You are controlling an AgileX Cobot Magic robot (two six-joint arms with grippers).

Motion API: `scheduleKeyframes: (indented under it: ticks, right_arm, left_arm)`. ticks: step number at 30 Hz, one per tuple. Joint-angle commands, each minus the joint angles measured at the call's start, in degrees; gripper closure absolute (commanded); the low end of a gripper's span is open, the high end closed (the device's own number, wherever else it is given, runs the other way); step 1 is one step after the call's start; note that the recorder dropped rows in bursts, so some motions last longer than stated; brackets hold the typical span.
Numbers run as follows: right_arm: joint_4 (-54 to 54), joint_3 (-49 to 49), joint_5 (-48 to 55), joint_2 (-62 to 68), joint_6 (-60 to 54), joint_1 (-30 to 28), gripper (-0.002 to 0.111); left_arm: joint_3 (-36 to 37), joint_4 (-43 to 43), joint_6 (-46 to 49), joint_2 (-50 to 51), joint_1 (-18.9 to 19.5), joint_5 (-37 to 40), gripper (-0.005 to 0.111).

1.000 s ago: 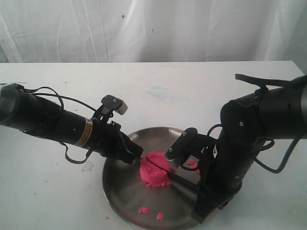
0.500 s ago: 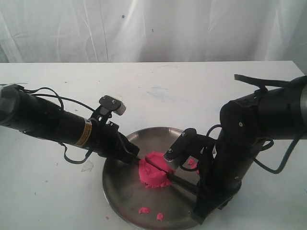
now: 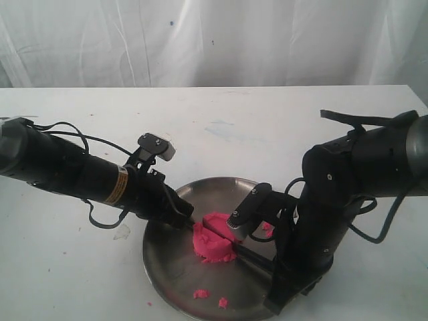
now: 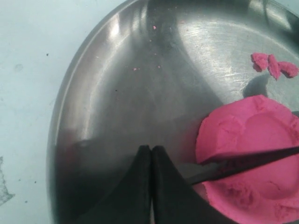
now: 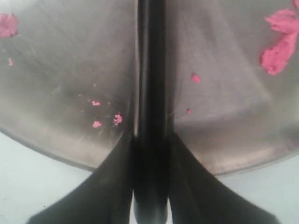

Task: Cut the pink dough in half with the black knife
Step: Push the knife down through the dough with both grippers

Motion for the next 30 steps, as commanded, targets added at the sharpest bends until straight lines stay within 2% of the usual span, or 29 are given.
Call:
scheduleKeyframes:
  ticks: [1,14,16,23,30]
  right_arm:
    - [1.07,-0.05,-0.88,1.15,-0.17,0.02,0.108]
    - [1.57,-0.05,-0.87,1.38,-0.17,0.02,0.108]
    - [1.57,-0.05,-0.87,1.38,-0.17,0.02,0.105]
    - [1.57,-0.05,-1.52,1.38,-0.17,0.02,0.083]
    - [1.57,-0.05,-2.38,1.38,0.80,0.02,0.082]
  left_arm:
    - [0.66,1.40,-0.01,0.42,-0.36,0.58,0.107]
    - [0.66,1.40,-0.01,0.42,-0.36,0.58,0.107]
    - [0.66,1.40,-0.01,0.42,-0.36,0.58,0.107]
    - [0.66,1.40,-0.01,0.42,-0.36,0.58,0.107]
    - [0.66,1.40,-0.01,0.42,-0.36,0.47,0.107]
